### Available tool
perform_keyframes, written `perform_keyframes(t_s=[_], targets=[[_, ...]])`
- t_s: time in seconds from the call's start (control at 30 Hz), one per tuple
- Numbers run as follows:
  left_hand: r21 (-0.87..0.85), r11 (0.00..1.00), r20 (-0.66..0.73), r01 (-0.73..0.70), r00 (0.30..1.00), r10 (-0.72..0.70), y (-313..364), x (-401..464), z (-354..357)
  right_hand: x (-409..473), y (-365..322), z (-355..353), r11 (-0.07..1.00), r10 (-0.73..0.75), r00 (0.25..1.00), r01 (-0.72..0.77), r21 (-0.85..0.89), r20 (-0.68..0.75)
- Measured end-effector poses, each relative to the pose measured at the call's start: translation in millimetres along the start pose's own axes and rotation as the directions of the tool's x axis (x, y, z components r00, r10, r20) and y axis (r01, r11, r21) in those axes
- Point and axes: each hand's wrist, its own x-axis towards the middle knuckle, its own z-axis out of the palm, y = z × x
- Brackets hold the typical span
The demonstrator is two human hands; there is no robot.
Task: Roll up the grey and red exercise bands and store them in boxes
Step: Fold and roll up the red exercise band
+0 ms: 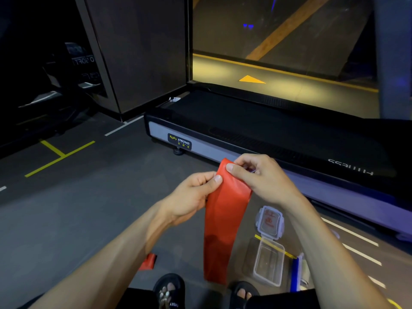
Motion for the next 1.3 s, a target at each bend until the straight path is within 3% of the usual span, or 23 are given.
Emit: perform_keyframes(t_s=[0.17, 0.47, 0.73, 1.07, 1.3], targets=[[0.011, 1.0, -0.06, 0.013, 0.998, -0.012, 0, 0, 0, 0, 3, -2, 1.0, 0.004, 1.0, -0.004, -0.028, 0.015], [-0.184, 0.981, 0.106, 0.059, 0.994, -0.039, 4, -5, 4, 0, -2, 3, 1.0, 0.01, 1.0, -0.01, -0.016, 0.008], [-0.252, 0.964, 0.071, 0.087, 0.995, -0.071, 3, -6, 6, 1, 1, 3, 1.0, 0.003, 1.0, -0.002, -0.03, 0.013], [-0.17, 0.983, 0.073, 0.069, 0.996, -0.057, 0, -3, -4, 1, 0, 2, 0.995, 0.099, 0.993, -0.1, 0.017, 0.07], [-0.121, 0.991, 0.052, 0.065, 0.997, -0.059, 1, -3, -8, -1, -5, 2, 0.977, 0.117, 0.978, -0.145, 0.158, 0.173]])
